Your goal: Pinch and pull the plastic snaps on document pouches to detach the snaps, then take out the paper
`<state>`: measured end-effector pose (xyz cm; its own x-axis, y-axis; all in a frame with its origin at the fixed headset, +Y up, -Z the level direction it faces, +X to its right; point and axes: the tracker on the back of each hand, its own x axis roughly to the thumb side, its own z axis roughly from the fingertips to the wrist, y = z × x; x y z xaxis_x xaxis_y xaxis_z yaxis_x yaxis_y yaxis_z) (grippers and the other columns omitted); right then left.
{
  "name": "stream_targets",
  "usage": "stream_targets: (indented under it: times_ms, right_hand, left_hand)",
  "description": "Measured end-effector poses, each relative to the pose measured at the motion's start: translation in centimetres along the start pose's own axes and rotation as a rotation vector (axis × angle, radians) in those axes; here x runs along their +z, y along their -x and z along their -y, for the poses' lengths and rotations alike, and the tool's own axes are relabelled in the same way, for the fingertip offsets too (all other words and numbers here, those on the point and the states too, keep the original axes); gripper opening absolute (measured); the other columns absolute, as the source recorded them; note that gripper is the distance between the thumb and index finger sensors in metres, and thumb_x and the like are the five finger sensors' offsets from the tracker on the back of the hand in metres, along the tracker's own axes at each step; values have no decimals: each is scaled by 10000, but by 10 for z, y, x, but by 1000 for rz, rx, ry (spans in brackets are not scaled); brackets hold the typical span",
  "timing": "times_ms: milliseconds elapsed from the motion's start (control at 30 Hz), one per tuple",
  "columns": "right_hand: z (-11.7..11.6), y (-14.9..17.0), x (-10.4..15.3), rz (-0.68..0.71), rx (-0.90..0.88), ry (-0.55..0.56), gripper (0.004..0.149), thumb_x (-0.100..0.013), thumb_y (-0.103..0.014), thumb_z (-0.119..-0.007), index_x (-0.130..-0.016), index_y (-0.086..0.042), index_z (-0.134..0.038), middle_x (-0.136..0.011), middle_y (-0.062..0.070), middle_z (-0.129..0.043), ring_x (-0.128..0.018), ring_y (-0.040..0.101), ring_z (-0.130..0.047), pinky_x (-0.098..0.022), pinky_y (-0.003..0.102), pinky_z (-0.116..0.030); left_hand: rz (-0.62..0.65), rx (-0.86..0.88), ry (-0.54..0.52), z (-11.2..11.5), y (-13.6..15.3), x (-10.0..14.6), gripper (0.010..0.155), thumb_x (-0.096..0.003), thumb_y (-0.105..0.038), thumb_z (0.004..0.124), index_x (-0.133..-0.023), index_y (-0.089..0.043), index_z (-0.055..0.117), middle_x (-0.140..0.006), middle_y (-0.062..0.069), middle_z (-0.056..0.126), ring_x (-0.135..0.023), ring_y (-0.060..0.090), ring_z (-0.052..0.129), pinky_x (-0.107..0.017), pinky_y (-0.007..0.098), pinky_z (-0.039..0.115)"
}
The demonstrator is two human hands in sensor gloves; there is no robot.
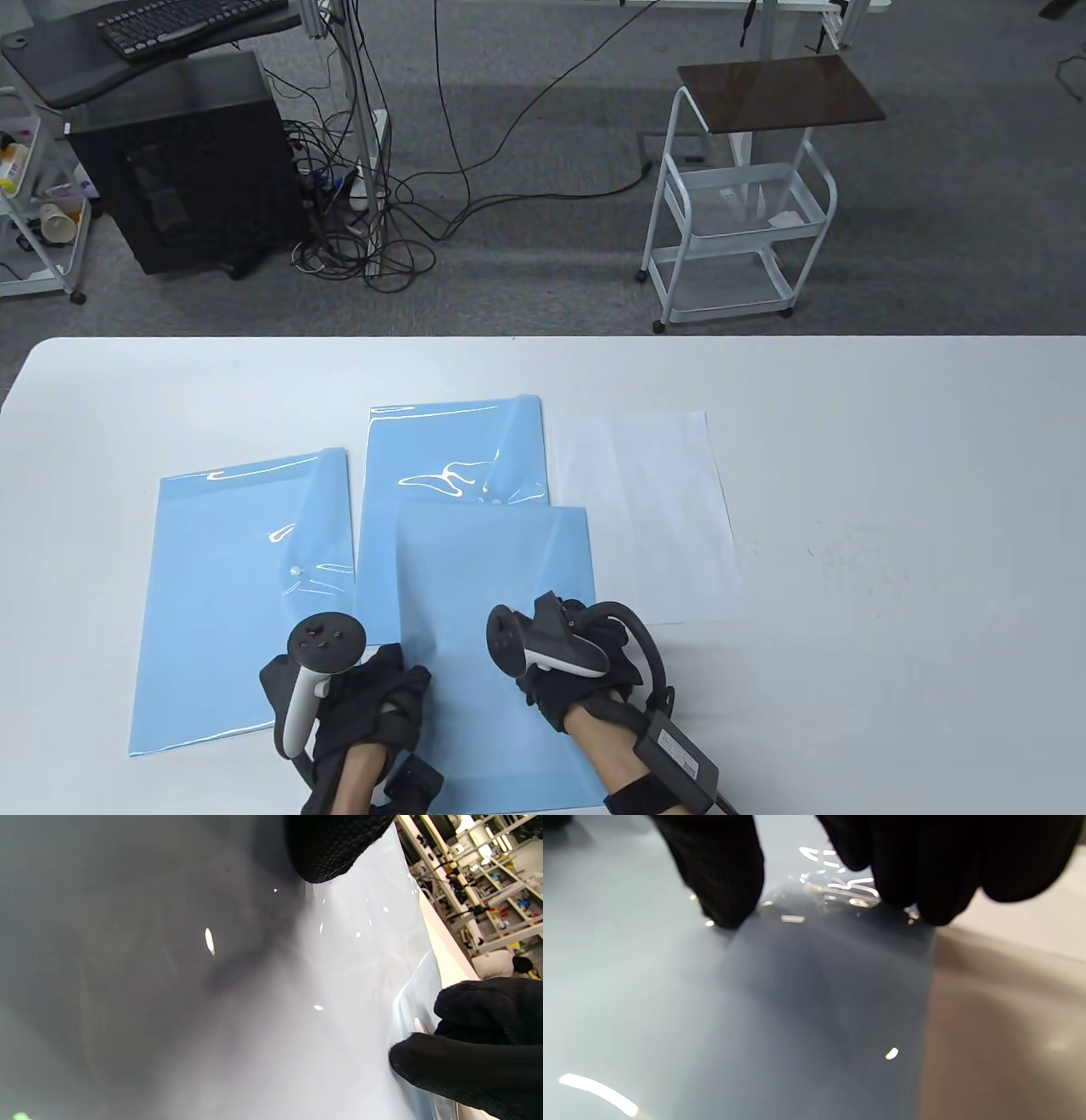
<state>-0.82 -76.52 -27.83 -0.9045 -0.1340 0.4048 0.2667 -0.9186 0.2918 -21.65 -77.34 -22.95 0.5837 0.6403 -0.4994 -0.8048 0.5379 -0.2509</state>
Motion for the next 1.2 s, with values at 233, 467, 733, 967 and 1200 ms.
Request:
stream_targets:
  times_ms: [233,467,733,967,1200]
  right_hand:
    - [-6,-24,-7,-10,154,56,695,-576,-346,-786,-1028,148,-603,-885,410,-858,-634,529,-1002,-400,642,-875]
    - [-3,-19,-8,-39,183,145,611,-564,-325,-836,-984,96,-697,-799,324,-946,-533,431,-1060,-335,569,-922]
    - [0,-19,-12,-18,224,197,607,-537,-358,-850,-931,95,-763,-690,292,-1004,-415,362,-1096,-249,509,-947]
    - [5,-24,-9,-25,289,217,581,-524,-318,-850,-923,97,-775,-630,293,-1025,-361,330,-1111,-206,490,-962]
    - [3,-21,-9,-51,304,247,542,-521,-243,-854,-930,101,-765,-609,256,-1034,-337,294,-1108,-194,476,-959]
  left_hand:
    - [0,-12,-8,1,0,0,488,-588,-294,760,-1004,-65,653,-841,55,951,-563,213,1103,-383,343,953]
    - [1,-21,-10,2,-1,0,484,-587,-286,759,-1006,-68,652,-845,55,948,-566,214,1100,-387,344,952]
    - [6,-19,14,2,0,0,485,-574,-261,751,-1012,-83,642,-862,50,939,-588,209,1097,-402,350,951]
    - [12,-28,19,2,0,0,482,-572,-255,748,-1013,-92,643,-868,49,935,-595,213,1094,-408,352,951]
    - [7,-37,12,2,1,0,477,-567,-254,751,-1009,-102,651,-865,38,940,-589,208,1098,-407,350,953]
